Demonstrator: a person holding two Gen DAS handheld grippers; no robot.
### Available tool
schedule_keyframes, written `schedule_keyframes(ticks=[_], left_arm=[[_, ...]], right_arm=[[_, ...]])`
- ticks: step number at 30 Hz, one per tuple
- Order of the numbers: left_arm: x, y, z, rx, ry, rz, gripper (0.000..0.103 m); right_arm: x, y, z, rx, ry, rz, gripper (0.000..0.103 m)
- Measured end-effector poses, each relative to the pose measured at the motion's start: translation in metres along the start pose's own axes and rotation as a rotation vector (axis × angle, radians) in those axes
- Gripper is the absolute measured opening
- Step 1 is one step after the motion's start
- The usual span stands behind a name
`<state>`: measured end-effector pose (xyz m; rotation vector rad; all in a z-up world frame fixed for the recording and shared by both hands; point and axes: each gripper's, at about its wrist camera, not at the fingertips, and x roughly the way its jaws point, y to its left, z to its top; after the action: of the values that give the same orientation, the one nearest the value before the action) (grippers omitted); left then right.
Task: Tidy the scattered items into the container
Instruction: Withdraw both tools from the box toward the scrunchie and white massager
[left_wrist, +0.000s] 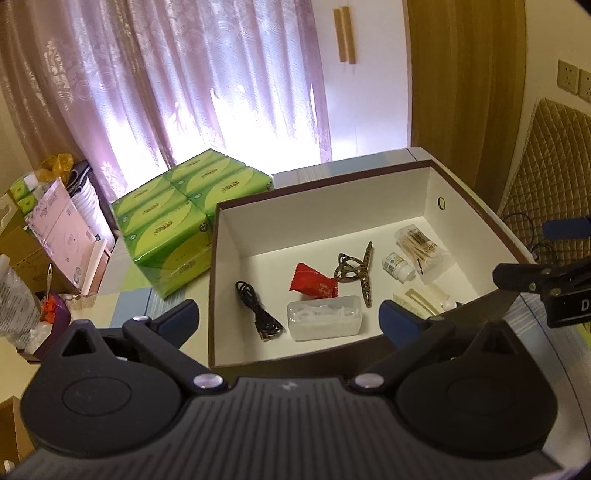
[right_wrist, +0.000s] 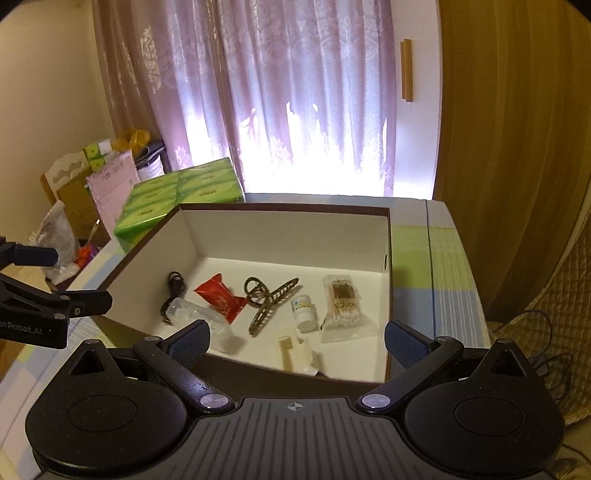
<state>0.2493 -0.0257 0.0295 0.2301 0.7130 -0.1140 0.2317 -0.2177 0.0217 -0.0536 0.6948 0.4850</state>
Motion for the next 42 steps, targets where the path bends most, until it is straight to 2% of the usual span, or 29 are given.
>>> schedule_keyframes(ticks=[7,17,30,42], left_arm=[[-0.011,0.010,-0.020,-0.058,0.022,0.014,0.102],[-0.018,0.013,-0.052,-0.100,0.083,0.016,0.102],[-0.016,0.009,-0.061,-0.108,0.111,-0.008,0.101],[-0.006,0.009,-0.075,-0.105,0.152,-0.062,0.097]], right_arm=[[-0.011,0.009,-0.011,-0.041,0.013,0.007,0.103],[-0.010,0.003,-0.026,0.039,0.096,0.029,0.103],[-0.009,0.007,-0.032,0.025,0.112,0.035,0.103],[0.001,0.007,-0.042,0.037,0.143,0.048,0.103]])
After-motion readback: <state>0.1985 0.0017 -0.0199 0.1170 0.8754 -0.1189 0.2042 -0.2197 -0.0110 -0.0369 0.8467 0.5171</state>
